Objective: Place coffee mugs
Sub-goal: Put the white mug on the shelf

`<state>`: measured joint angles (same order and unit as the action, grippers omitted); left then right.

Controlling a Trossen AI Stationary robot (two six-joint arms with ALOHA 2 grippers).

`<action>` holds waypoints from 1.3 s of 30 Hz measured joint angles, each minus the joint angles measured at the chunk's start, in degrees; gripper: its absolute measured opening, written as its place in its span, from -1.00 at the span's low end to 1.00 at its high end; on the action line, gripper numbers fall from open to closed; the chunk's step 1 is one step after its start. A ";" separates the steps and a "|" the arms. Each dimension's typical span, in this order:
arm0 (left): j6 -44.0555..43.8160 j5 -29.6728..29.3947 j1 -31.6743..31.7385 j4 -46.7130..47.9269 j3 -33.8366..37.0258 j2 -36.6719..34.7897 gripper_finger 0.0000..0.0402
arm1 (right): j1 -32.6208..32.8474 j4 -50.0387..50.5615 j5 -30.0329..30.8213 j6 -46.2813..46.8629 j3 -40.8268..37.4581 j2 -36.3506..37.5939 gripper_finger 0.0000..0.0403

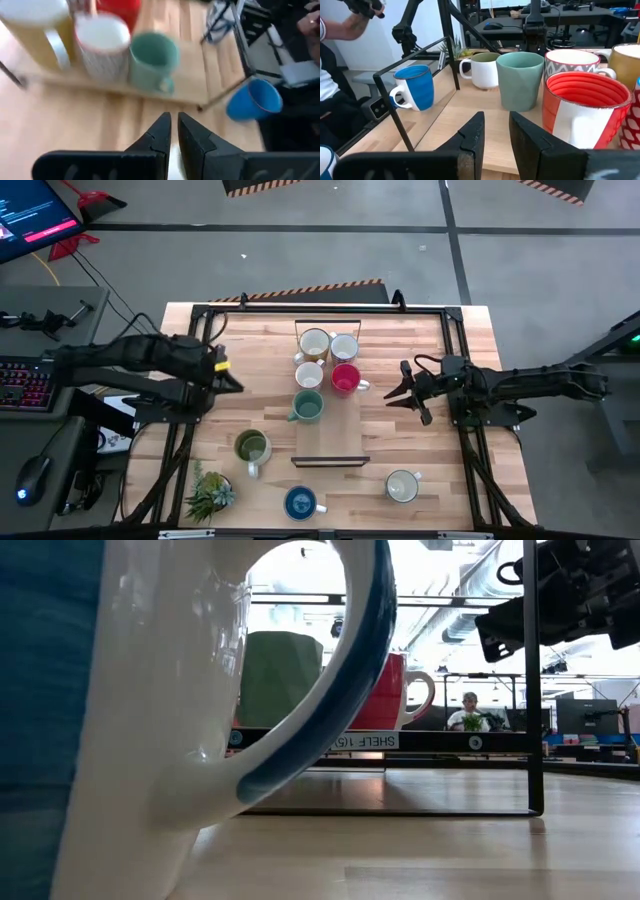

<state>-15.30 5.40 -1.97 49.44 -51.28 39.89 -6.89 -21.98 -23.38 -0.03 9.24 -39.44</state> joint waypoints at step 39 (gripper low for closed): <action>-29.67 -11.38 -18.87 13.30 0.08 22.10 -0.58 | 0.02 4.08 1.11 1.53 0.06 0.00 -0.64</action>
<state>-44.97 -5.98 -20.85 62.74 -51.20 61.99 -6.87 -17.90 -22.26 1.50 9.30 -39.44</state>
